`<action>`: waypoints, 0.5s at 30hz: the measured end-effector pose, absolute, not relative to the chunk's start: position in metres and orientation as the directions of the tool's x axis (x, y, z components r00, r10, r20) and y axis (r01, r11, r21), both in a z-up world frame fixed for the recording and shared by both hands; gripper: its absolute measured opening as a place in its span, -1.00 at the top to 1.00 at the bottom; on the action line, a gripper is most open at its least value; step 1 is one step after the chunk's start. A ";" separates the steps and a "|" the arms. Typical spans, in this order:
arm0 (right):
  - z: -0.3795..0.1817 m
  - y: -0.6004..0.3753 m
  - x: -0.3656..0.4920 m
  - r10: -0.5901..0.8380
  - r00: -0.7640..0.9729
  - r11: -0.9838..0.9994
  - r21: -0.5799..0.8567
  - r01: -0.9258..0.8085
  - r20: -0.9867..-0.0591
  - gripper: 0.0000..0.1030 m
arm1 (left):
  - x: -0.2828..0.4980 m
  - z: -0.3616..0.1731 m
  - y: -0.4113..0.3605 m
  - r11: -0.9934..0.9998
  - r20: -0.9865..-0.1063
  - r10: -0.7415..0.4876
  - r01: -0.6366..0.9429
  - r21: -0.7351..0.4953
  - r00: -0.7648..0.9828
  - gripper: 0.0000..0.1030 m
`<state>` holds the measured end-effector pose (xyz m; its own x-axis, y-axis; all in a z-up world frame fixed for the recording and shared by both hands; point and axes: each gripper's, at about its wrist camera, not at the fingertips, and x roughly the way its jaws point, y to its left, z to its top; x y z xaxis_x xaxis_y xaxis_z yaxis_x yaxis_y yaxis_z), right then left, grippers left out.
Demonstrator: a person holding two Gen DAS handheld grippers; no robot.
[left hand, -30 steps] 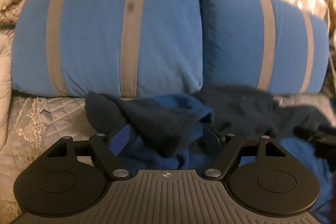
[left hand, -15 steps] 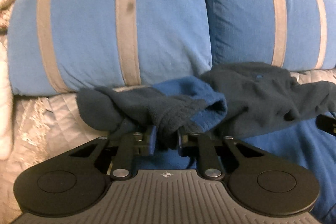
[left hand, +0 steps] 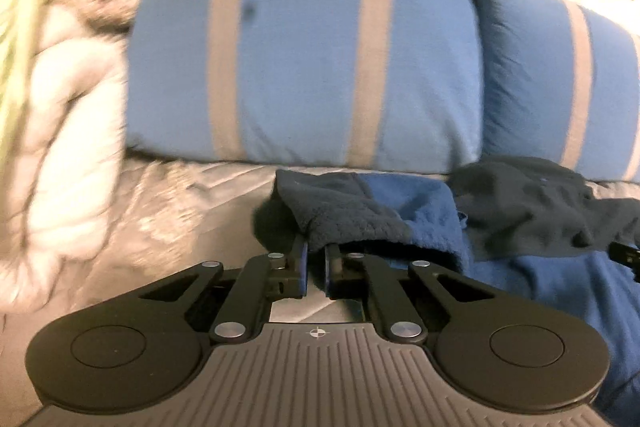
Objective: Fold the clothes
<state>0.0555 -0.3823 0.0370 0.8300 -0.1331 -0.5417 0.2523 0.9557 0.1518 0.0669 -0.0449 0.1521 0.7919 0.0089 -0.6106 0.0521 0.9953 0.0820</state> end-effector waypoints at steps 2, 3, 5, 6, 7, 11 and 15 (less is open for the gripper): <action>0.035 -0.380 0.054 -0.128 0.828 0.958 0.148 0.246 -0.546 -1.00 | 0.063 0.151 -0.028 0.997 -0.615 0.033 0.016 0.074 0.788 0.85; 0.034 -0.379 0.054 -0.127 0.826 0.959 0.146 0.244 -0.549 -1.00 | 0.062 0.150 -0.021 0.998 -0.618 0.044 -0.001 0.070 0.785 0.85; 0.033 -0.377 0.053 -0.124 0.823 0.959 0.145 0.243 -0.554 -1.00 | 0.060 0.146 -0.007 0.997 -0.627 0.069 -0.034 0.068 0.776 0.85; 0.032 -0.377 0.053 -0.124 0.822 0.959 0.145 0.243 -0.556 -1.00 | 0.058 0.142 -0.003 0.997 -0.632 0.078 -0.045 0.069 0.771 0.85; 0.032 -0.377 0.053 -0.122 0.821 0.959 0.146 0.242 -0.558 -1.00 | 0.057 0.139 0.001 0.996 -0.637 0.087 -0.056 0.070 0.766 0.85; 0.029 -0.376 0.053 -0.122 0.814 0.959 0.144 0.244 -0.568 -1.00 | 0.054 0.123 0.012 0.990 -0.654 0.139 -0.101 0.095 0.744 0.84; 0.026 -0.379 0.057 -0.115 0.804 0.955 0.157 0.250 -0.583 -1.00 | 0.051 0.109 0.023 0.980 -0.672 0.198 -0.156 0.122 0.714 0.83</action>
